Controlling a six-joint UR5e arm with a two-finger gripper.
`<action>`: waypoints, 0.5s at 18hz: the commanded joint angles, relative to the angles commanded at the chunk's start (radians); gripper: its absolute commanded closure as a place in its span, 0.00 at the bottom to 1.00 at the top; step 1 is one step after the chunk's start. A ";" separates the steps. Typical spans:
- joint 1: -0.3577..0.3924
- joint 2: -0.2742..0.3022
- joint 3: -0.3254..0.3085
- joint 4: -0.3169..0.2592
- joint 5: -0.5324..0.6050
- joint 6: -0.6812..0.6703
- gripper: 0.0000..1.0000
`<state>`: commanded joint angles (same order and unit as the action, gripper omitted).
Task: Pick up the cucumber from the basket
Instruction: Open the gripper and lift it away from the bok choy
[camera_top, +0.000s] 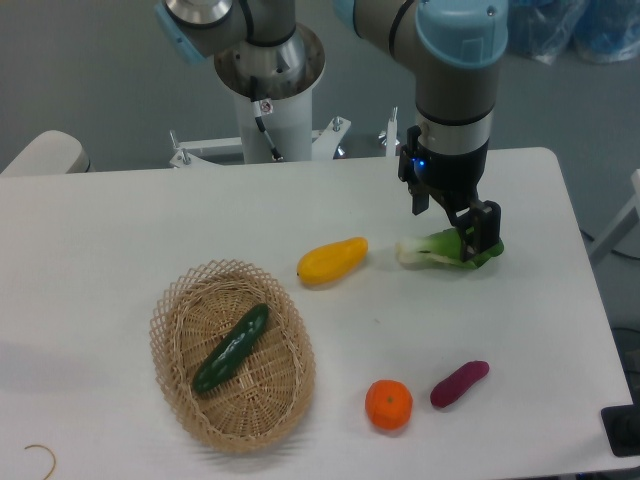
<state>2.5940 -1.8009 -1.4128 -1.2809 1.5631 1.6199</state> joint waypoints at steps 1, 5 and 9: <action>-0.002 0.000 -0.002 0.003 0.002 0.003 0.00; -0.012 0.000 -0.005 0.003 0.003 -0.002 0.00; -0.051 0.002 -0.029 0.012 0.003 -0.021 0.00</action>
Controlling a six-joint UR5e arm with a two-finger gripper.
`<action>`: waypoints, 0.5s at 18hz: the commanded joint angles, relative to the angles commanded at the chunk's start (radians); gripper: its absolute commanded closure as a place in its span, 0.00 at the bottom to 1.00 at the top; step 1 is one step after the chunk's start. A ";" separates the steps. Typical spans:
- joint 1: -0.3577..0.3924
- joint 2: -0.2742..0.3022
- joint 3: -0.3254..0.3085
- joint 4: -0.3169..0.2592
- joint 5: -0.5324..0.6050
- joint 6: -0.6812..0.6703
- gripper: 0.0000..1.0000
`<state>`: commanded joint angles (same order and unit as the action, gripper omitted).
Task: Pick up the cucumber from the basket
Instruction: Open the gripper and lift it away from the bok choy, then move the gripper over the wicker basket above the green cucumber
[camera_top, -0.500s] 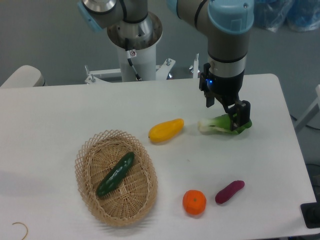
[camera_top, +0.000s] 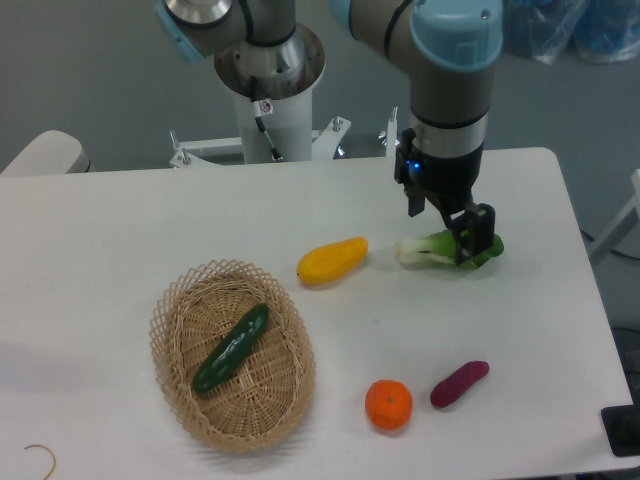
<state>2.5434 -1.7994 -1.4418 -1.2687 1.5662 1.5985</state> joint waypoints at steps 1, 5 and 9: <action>-0.002 0.000 -0.006 0.018 -0.003 -0.023 0.00; -0.060 0.002 -0.022 0.028 -0.008 -0.214 0.00; -0.118 -0.012 -0.023 0.029 -0.049 -0.386 0.00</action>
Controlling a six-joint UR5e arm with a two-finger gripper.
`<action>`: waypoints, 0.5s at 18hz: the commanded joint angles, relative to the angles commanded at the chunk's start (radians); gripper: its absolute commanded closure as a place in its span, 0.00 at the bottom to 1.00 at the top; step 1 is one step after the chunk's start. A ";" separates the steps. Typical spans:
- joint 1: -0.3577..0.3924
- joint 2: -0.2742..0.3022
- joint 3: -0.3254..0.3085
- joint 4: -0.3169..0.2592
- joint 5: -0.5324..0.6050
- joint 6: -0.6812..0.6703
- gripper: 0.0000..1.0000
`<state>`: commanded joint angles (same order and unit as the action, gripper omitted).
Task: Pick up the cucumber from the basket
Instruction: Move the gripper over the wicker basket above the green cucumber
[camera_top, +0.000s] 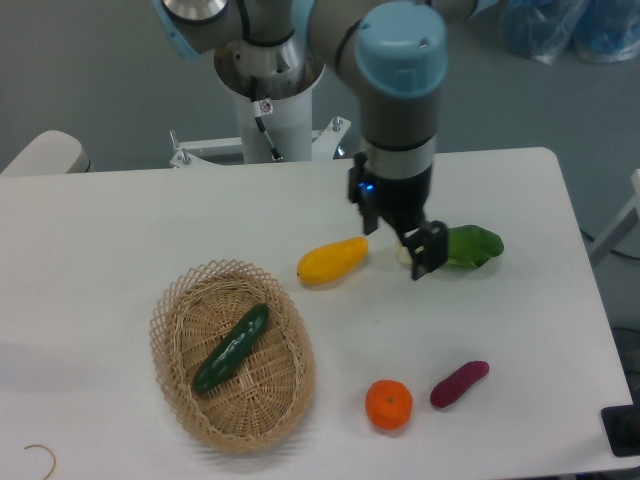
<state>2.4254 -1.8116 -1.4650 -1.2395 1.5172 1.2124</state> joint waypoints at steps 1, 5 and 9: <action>-0.014 -0.006 0.000 0.000 -0.002 -0.049 0.00; -0.118 -0.060 -0.008 0.017 0.003 -0.236 0.00; -0.189 -0.112 -0.055 0.087 0.011 -0.313 0.00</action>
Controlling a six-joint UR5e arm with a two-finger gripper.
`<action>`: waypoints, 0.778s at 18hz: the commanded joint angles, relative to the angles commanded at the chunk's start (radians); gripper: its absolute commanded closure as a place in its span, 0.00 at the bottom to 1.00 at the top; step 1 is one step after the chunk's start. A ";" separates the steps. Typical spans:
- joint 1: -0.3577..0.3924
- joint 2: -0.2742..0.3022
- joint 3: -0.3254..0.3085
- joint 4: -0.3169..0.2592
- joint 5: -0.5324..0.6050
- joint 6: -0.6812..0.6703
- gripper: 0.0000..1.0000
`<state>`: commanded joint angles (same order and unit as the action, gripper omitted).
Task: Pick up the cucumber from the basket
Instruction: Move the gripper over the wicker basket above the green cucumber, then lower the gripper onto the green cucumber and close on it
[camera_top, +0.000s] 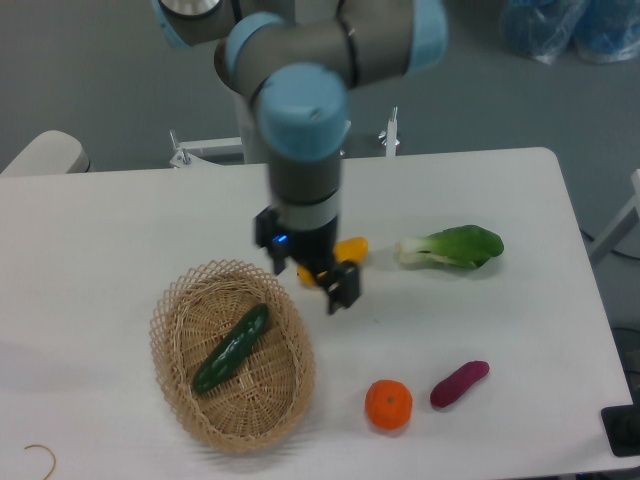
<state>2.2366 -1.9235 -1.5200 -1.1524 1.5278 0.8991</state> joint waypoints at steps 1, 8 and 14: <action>-0.011 -0.011 -0.026 0.054 0.002 -0.027 0.00; -0.069 -0.084 -0.169 0.256 0.038 -0.178 0.00; -0.078 -0.115 -0.170 0.261 0.058 -0.244 0.00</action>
<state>2.1583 -2.0386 -1.6904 -0.8913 1.5861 0.6550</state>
